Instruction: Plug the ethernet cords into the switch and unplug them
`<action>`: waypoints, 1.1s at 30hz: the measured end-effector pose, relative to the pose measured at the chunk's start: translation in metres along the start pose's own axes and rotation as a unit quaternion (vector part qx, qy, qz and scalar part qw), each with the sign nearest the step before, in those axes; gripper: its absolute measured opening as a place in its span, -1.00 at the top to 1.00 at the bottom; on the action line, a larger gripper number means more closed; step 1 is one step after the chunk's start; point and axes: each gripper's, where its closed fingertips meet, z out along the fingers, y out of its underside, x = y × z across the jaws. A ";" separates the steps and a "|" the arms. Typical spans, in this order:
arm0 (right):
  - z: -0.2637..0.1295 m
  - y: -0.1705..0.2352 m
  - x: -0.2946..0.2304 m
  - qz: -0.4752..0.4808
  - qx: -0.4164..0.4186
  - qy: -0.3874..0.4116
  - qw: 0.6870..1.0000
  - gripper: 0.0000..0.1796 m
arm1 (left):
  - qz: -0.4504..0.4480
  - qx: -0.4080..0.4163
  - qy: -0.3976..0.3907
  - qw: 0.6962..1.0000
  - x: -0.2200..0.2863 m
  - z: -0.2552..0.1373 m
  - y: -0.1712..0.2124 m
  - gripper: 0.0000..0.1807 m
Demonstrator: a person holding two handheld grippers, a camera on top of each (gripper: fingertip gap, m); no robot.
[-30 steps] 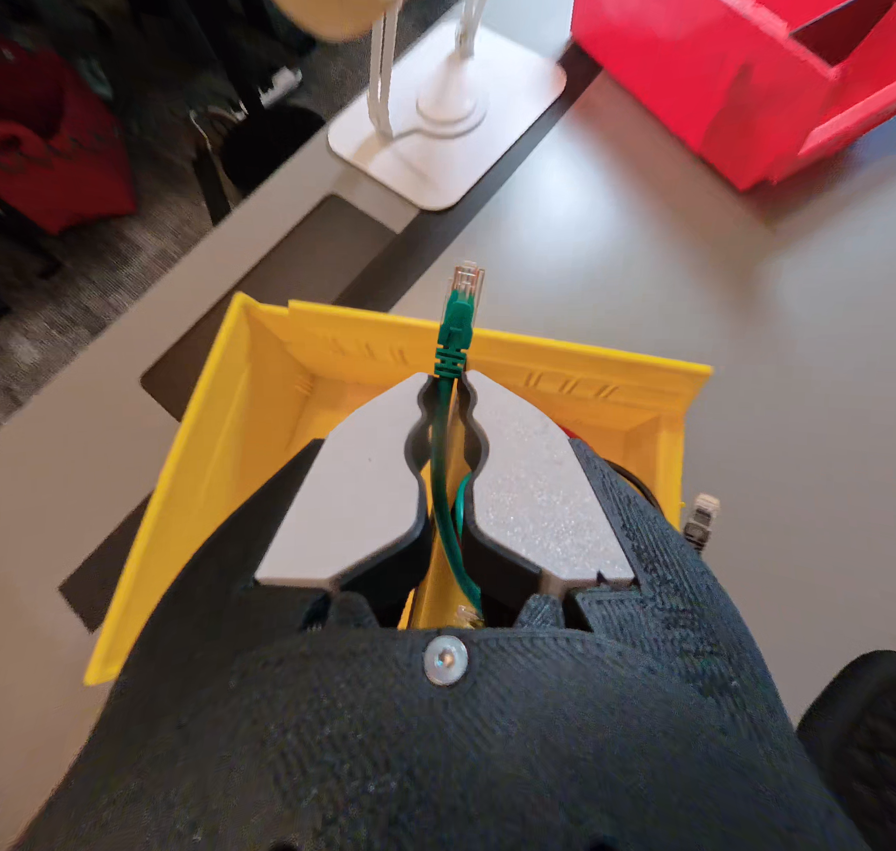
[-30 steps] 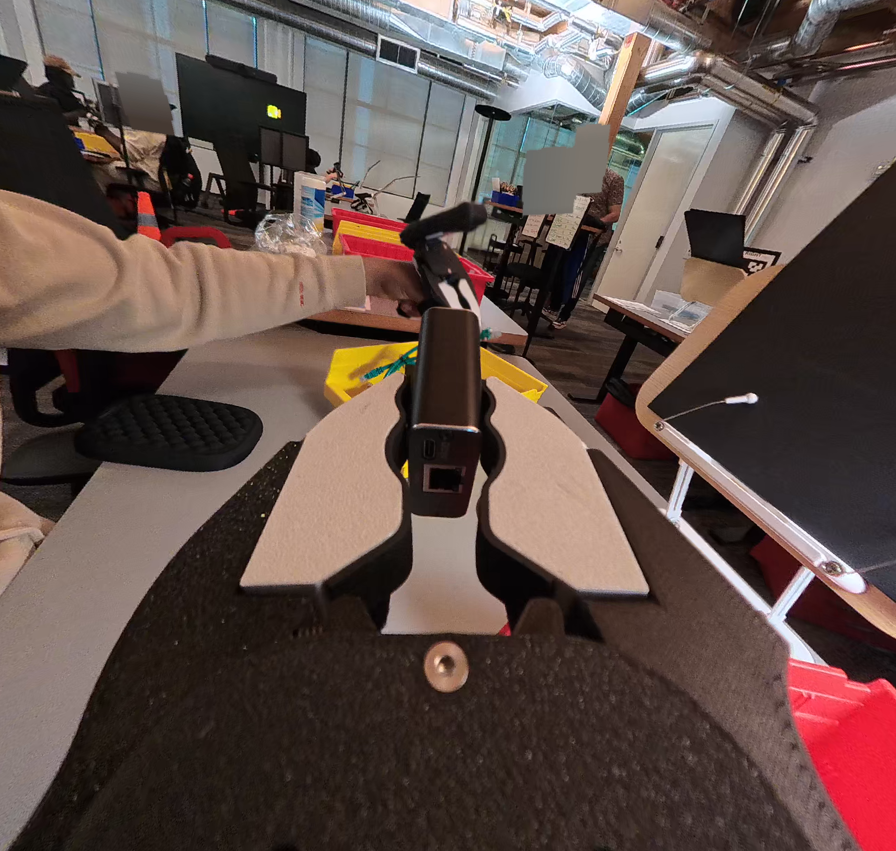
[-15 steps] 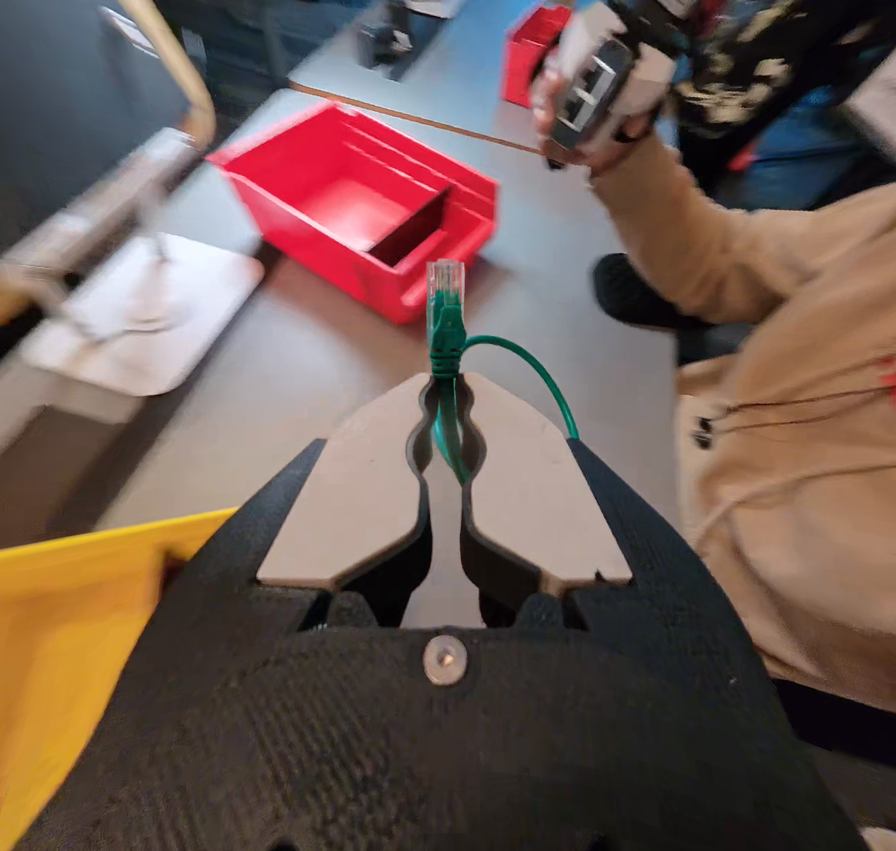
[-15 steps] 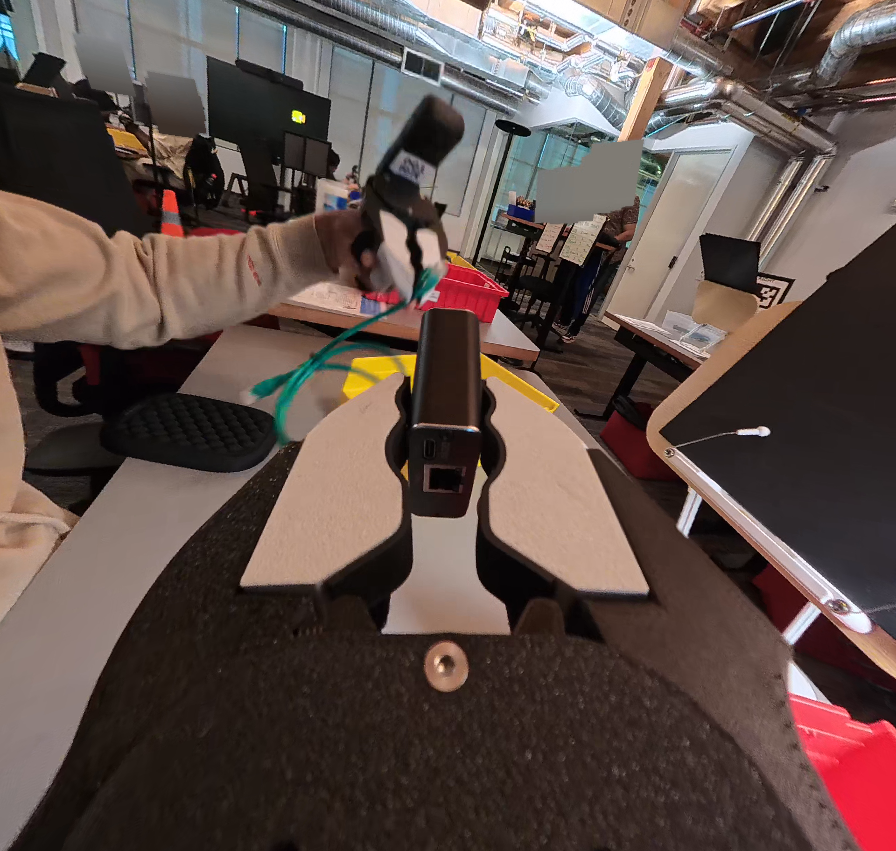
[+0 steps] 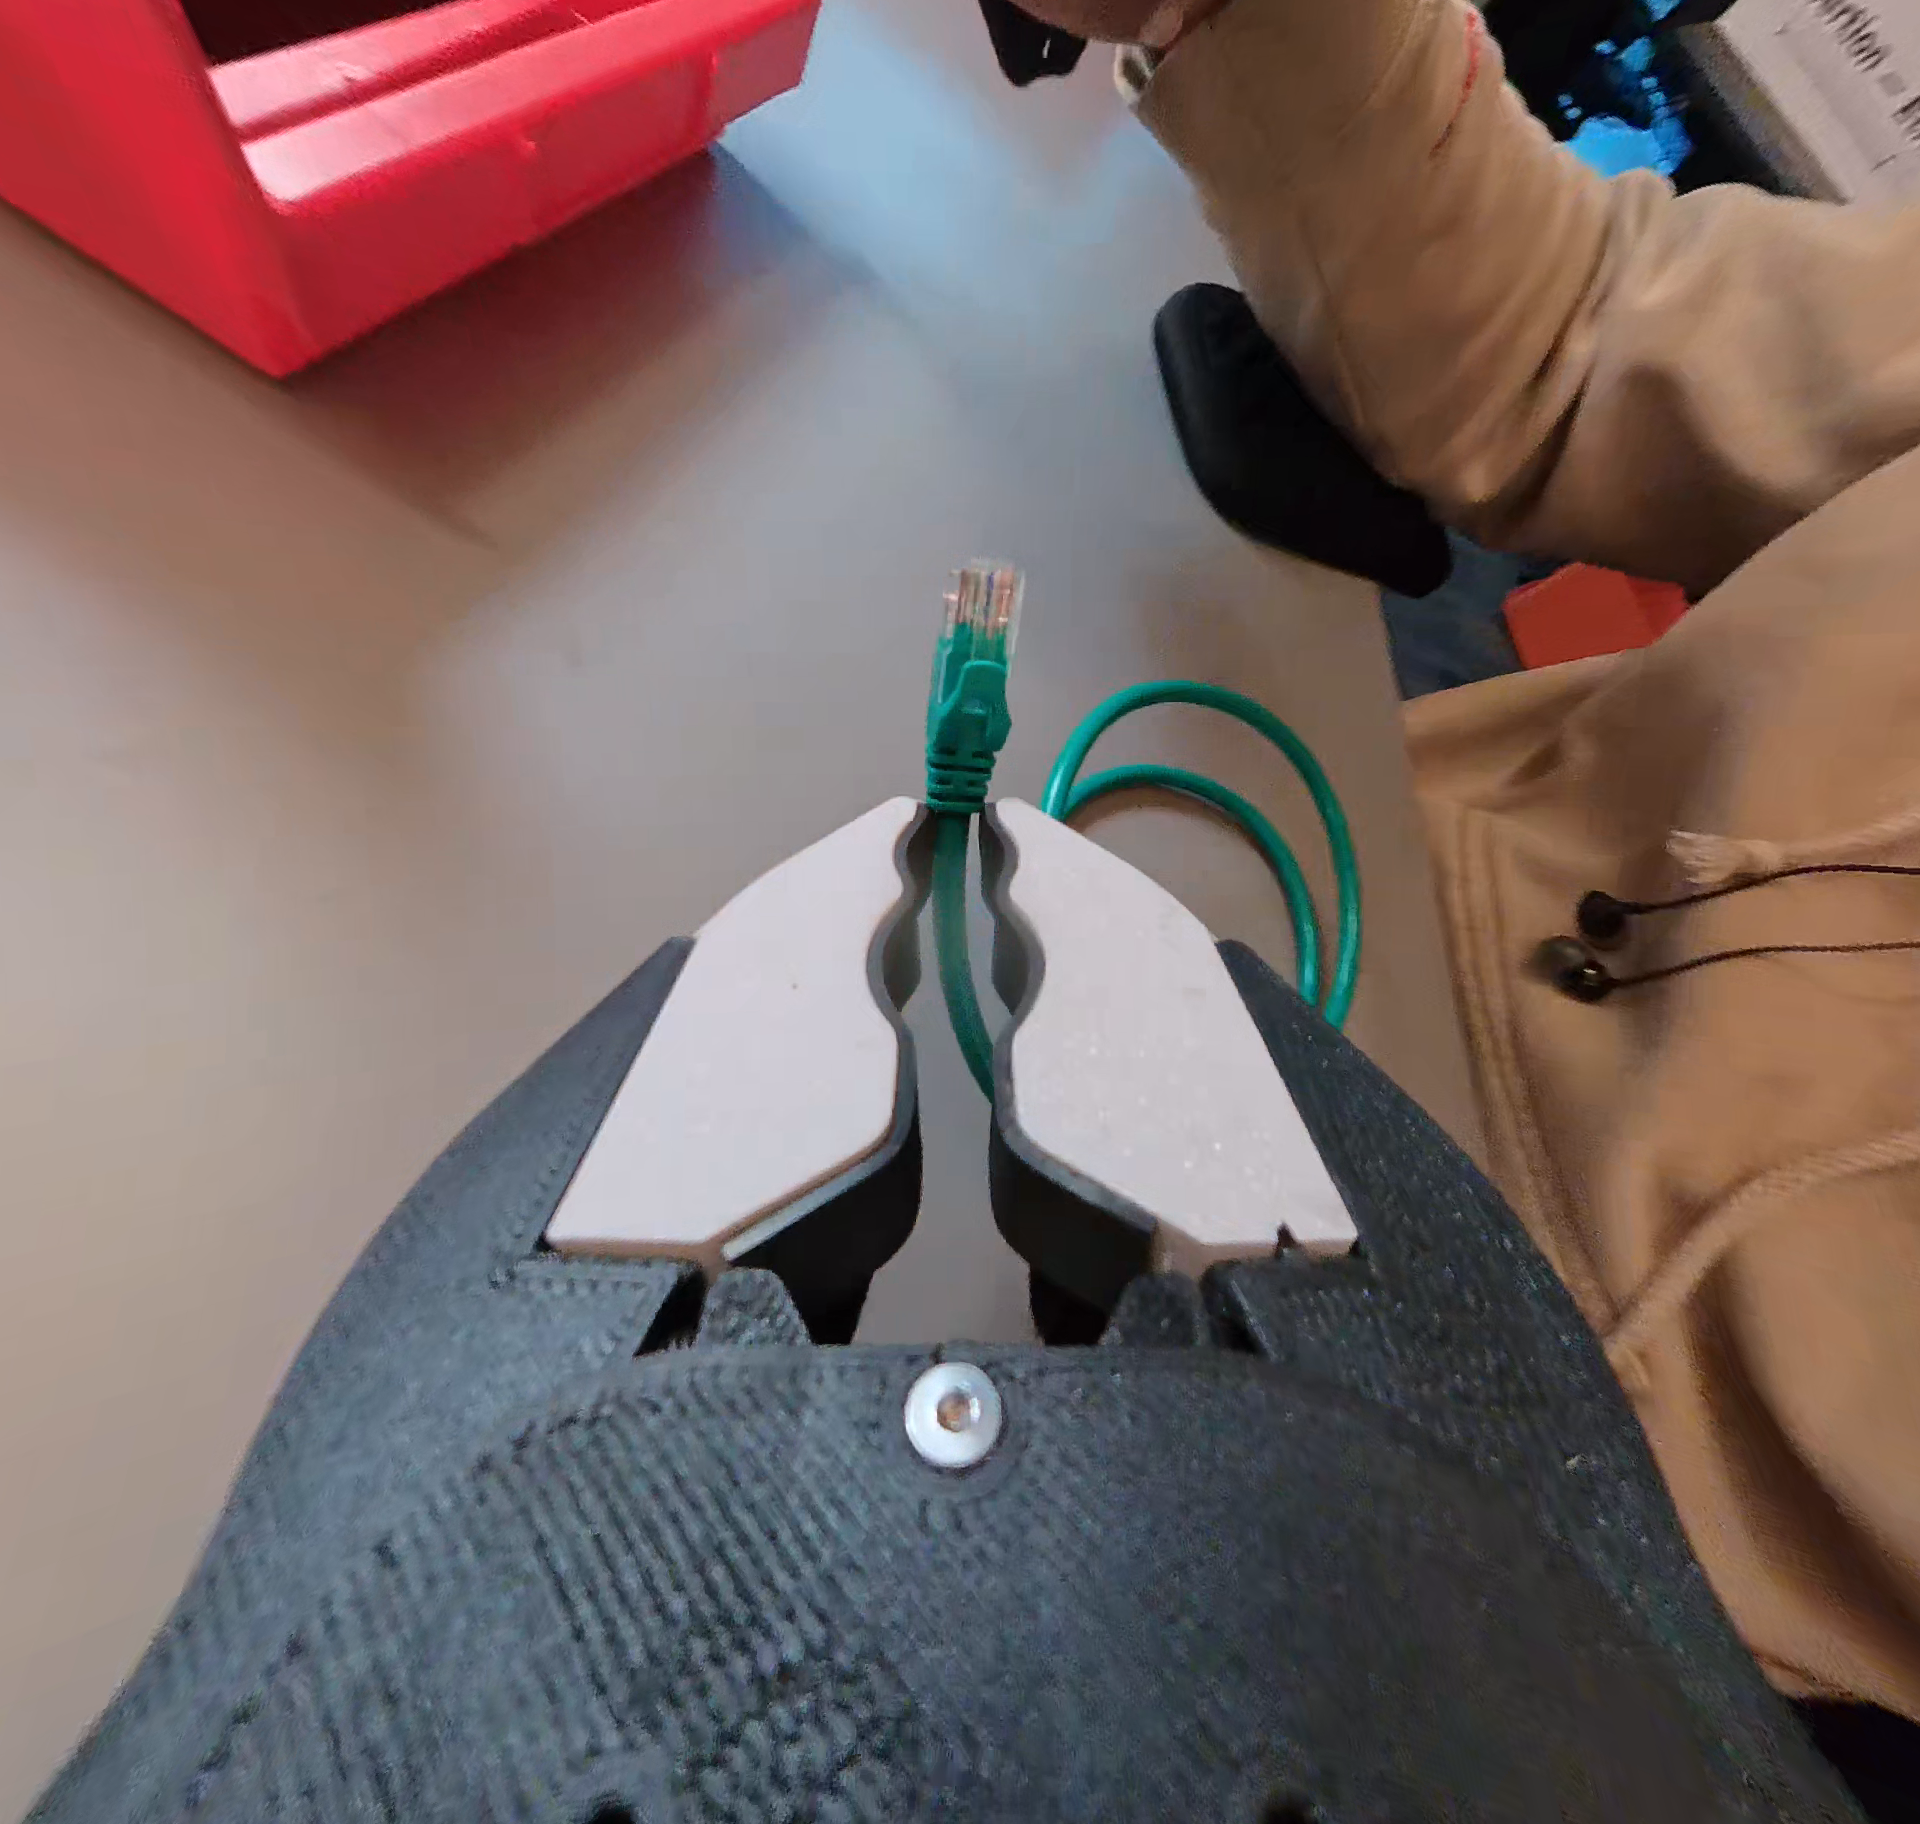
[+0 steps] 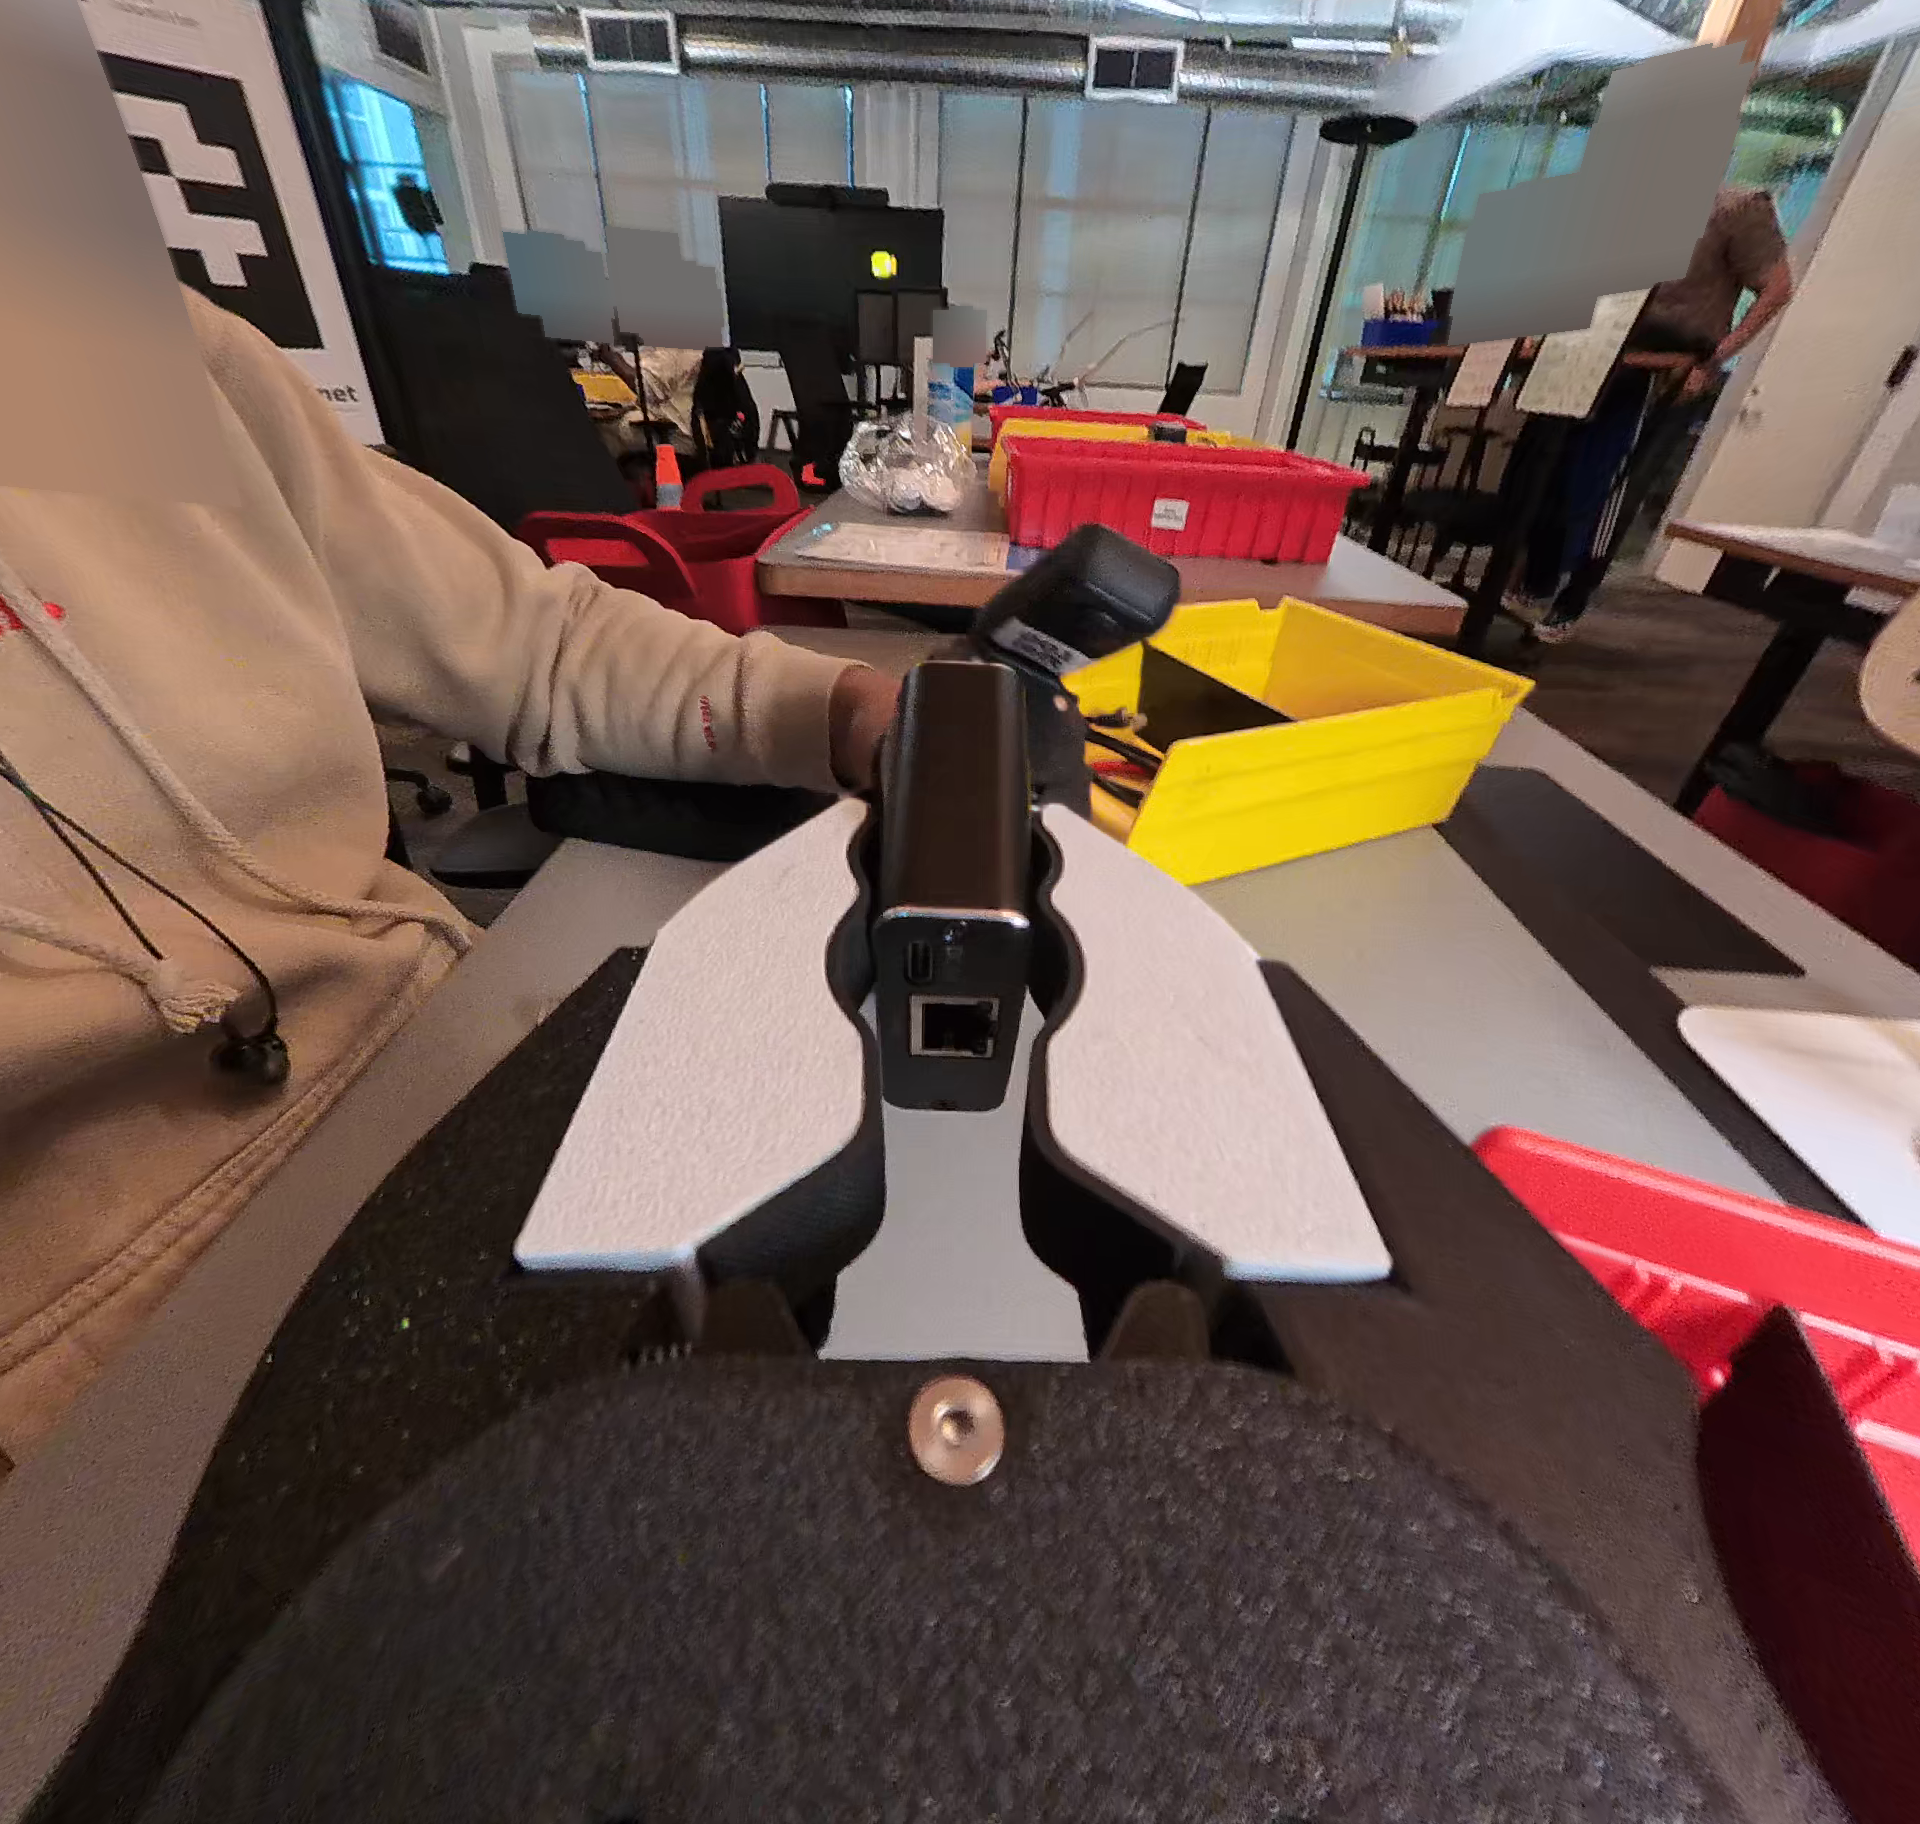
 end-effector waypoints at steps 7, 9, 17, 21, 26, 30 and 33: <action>0.005 0.021 0.019 0.030 -0.015 0.028 0.999 0.72 | 0.071 0.010 -0.138 0.988 -0.020 -0.003 -0.001 0.78; 0.005 0.026 0.021 0.033 -0.020 0.034 0.999 0.72 | 0.093 0.011 -0.176 0.980 -0.021 -0.003 -0.004 0.73; -0.003 0.025 0.032 0.036 -0.011 0.063 0.997 0.72 | 0.207 0.035 -0.345 0.915 -0.013 -0.004 -0.014 0.64; -0.004 0.024 0.035 0.036 -0.007 0.073 0.997 0.72 | 0.231 0.042 -0.400 0.886 -0.010 -0.002 -0.009 0.66; -0.003 0.023 0.037 0.036 -0.006 0.079 0.996 0.72 | 0.249 0.025 -0.440 0.863 -0.019 0.002 -0.008 0.70; -0.003 0.024 0.038 0.033 -0.010 0.081 0.996 0.72 | 0.285 0.013 -0.457 0.843 -0.021 0.005 -0.008 0.78; -0.002 0.025 0.038 0.034 -0.012 0.079 0.996 0.71 | 0.297 0.018 -0.463 0.835 -0.021 0.007 -0.011 0.79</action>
